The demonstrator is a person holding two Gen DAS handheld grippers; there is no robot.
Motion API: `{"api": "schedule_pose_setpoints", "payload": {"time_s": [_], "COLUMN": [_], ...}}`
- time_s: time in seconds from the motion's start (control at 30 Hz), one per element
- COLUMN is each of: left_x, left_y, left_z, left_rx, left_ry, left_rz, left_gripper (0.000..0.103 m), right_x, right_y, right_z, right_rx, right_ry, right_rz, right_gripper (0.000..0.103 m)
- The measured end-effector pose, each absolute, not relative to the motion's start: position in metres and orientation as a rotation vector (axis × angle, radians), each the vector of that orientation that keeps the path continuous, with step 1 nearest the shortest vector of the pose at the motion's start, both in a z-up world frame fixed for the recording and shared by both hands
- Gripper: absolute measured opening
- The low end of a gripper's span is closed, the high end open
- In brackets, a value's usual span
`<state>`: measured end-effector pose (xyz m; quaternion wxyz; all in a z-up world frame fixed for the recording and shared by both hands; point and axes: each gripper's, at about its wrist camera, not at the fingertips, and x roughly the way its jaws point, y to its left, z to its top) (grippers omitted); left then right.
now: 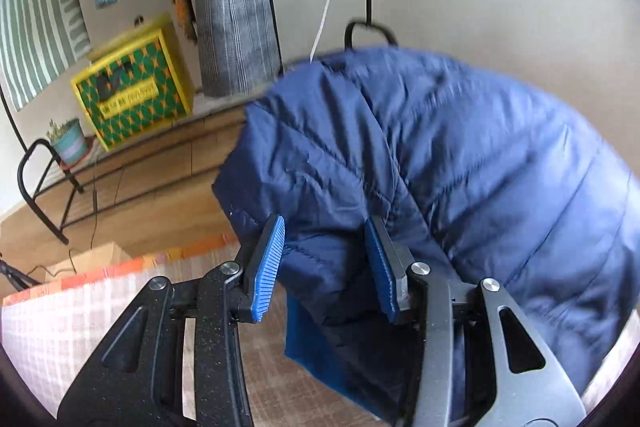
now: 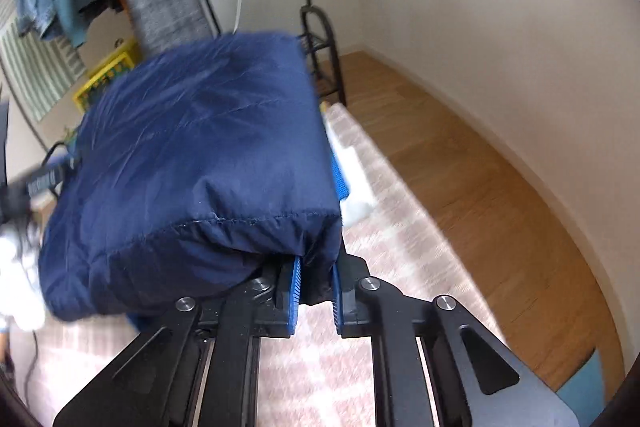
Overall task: Fold large clothes
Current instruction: 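Lower the jacket bundle onto the rug beside the rack with both tools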
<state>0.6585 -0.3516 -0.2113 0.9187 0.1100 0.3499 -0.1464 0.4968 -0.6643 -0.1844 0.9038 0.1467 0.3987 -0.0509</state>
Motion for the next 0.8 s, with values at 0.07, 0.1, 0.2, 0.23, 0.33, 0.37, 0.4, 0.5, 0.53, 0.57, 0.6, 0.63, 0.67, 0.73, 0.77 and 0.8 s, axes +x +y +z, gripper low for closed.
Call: {"api": "schedule_pose_setpoints", "payload": {"time_s": [0.07, 0.1, 0.2, 0.23, 0.33, 0.37, 0.4, 0.5, 0.53, 0.57, 0.6, 0.63, 0.67, 0.73, 0.77, 0.8], "left_x": [0.659, 0.658, 0.652, 0.647, 0.631, 0.625, 0.619, 0.596, 0.588, 0.580, 0.571, 0.560, 0.551, 0.533, 0.523, 0.515], "left_y": [-0.351, -0.349, -0.343, -0.340, -0.333, -0.331, -0.328, -0.317, -0.313, -0.310, -0.307, -0.303, -0.302, -0.297, -0.294, -0.291], "left_z": [-0.215, -0.213, -0.203, -0.198, -0.183, -0.179, -0.174, -0.154, -0.147, -0.140, -0.134, -0.124, -0.117, -0.103, -0.094, -0.088], "left_rx": [0.225, 0.213, 0.188, 0.182, 0.190, 0.194, 0.192, 0.161, 0.153, 0.150, 0.147, 0.141, 0.138, 0.127, 0.118, 0.111], "left_ry": [0.721, 0.716, 0.704, 0.697, 0.686, 0.680, 0.673, 0.661, 0.657, 0.652, 0.645, 0.639, 0.634, 0.624, 0.620, 0.615], "left_rz": [-0.287, -0.288, -0.288, -0.290, -0.296, -0.293, -0.296, -0.305, -0.309, -0.308, -0.311, -0.323, -0.330, -0.340, -0.350, -0.353], "left_gripper": [0.044, 0.044, 0.044, 0.044, 0.044, 0.044, 0.044, 0.044, 0.044, 0.044, 0.044, 0.044, 0.044, 0.044, 0.044, 0.044], "right_x": [0.499, 0.498, 0.494, 0.490, 0.479, 0.475, 0.473, 0.464, 0.458, 0.454, 0.453, 0.450, 0.444, 0.435, 0.429, 0.423], "right_y": [-0.668, -0.663, -0.654, -0.657, -0.660, -0.659, -0.658, -0.650, -0.648, -0.646, -0.642, -0.640, -0.636, -0.631, -0.627, -0.624], "right_z": [-0.182, -0.182, -0.180, -0.179, -0.173, -0.169, -0.165, -0.148, -0.141, -0.135, -0.130, -0.123, -0.115, -0.101, -0.093, -0.086], "right_rx": [0.337, 0.305, 0.236, 0.265, 0.290, 0.278, 0.270, 0.249, 0.248, 0.245, 0.242, 0.240, 0.236, 0.227, 0.219, 0.212], "right_ry": [0.818, 0.828, 0.833, 0.828, 0.803, 0.792, 0.783, 0.750, 0.740, 0.734, 0.728, 0.720, 0.710, 0.689, 0.679, 0.671], "right_rz": [-0.090, -0.086, -0.093, -0.087, -0.087, -0.093, -0.098, -0.103, -0.098, -0.096, -0.094, -0.089, -0.083, -0.085, -0.086, -0.086], "right_gripper": [0.009, 0.009, 0.011, 0.014, 0.014, 0.014, 0.014, 0.017, 0.017, 0.017, 0.017, 0.019, 0.020, 0.028, 0.028, 0.028]}}
